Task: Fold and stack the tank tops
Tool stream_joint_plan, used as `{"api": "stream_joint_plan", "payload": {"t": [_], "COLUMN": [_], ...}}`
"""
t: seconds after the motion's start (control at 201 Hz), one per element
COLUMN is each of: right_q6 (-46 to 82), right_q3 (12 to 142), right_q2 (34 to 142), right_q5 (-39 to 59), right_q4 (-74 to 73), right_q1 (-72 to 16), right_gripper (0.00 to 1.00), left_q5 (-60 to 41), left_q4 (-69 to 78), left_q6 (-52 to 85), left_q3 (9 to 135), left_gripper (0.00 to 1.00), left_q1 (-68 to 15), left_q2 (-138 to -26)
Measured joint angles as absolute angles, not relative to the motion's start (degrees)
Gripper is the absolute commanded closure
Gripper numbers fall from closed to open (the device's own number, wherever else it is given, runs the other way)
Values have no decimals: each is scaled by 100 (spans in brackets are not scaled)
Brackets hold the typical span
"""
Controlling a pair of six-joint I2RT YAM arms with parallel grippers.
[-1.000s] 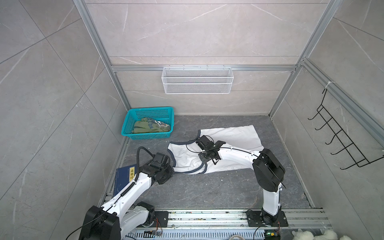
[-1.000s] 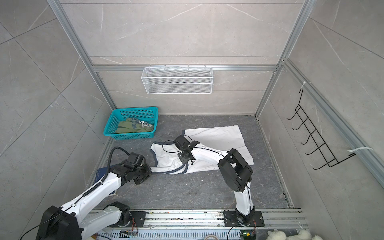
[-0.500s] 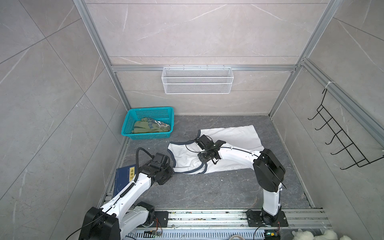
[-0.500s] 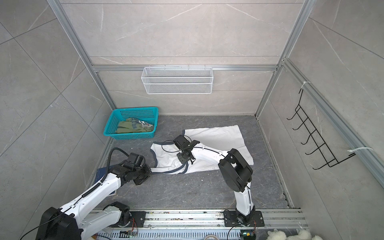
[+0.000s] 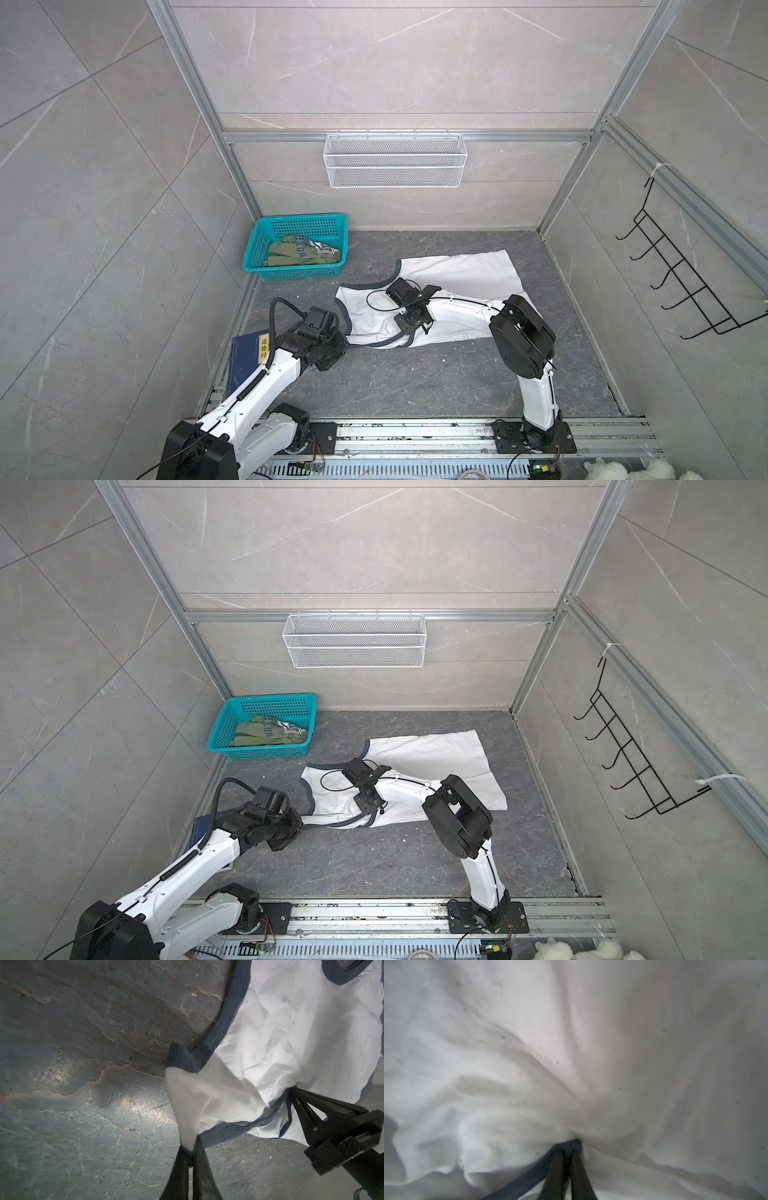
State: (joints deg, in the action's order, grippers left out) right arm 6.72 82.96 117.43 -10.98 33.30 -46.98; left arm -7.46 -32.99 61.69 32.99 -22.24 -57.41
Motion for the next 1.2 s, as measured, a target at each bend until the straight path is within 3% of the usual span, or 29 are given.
{"api": "stream_joint_plan", "payload": {"t": [0.353,0.622,1.199], "right_q6": [633,569,268], "right_q3": [8608,9306,10053], "right_q2": [11397,11605,12501], "right_q5": [-1634,-1874,-1868], "right_q4": [3367,3365,3503], "right_q1": [-4703,-4703,-4692], "right_gripper": [100,100,100], "left_q5": [-775,-875,-1715], "left_q4": [-3465,-3400,-3063], "left_q6": [6584,6689,5642], "left_q3": [3004,2934,3752], "left_gripper": [100,100,97], "left_q1": [-2224,-2099,-285], "left_q2": [-5199,-5450,-7150]}}
